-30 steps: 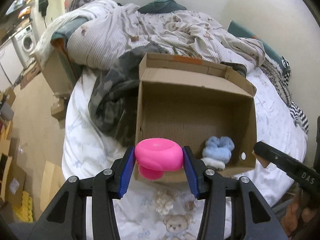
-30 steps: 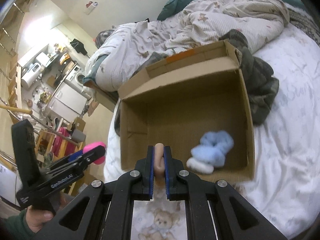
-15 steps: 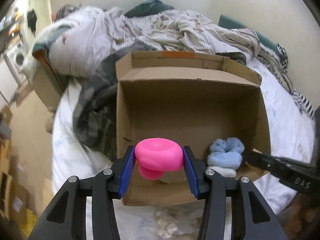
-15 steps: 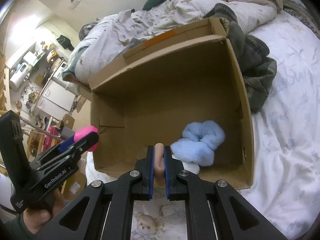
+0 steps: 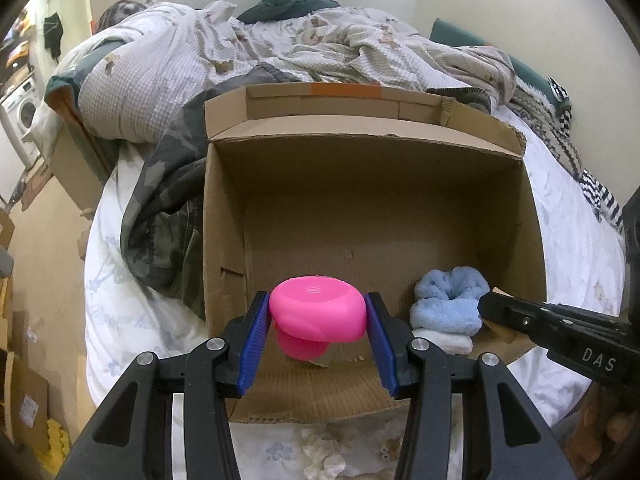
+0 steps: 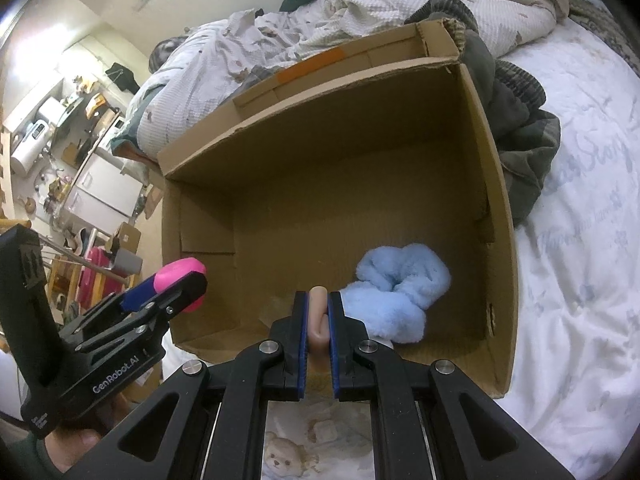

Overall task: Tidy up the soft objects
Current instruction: 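Carry the pink toy and tan cylinder over the box with both grippers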

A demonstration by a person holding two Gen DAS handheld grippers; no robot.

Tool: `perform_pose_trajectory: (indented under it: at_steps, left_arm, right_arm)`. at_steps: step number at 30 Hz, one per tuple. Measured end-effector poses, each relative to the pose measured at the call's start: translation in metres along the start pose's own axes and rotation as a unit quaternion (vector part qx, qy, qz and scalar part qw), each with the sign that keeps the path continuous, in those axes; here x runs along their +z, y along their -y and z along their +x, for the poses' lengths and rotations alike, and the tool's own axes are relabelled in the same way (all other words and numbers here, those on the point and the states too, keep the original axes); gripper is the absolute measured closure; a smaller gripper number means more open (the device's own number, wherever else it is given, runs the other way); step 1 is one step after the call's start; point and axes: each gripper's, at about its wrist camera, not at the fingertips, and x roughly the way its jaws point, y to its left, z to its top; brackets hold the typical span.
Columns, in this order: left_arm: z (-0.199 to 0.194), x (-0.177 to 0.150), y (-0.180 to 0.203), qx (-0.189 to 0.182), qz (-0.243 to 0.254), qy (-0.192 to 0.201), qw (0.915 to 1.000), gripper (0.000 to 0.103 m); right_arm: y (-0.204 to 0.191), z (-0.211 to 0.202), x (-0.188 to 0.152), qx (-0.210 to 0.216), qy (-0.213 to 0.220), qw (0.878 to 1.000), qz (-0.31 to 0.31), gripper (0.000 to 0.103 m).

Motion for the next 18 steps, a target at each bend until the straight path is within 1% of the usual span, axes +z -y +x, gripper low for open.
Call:
perform_pose_trajectory:
  at_steps: [7,18]
  left_arm:
    - [0.0067,-0.0003,-0.0031,0.002,-0.009,-0.011,0.9999,0.059]
    - [0.0086,-0.0023,-0.0048,0.005,-0.017,-0.013,0.9998,0.059]
  right_arm:
    - [0.0011,0.0025,0.0049,-0.001,0.001,1.000,0.010,0.092]
    - [0.0036,0.0044,0.0069,-0.005,-0.001,1.000,0.012,0.092]
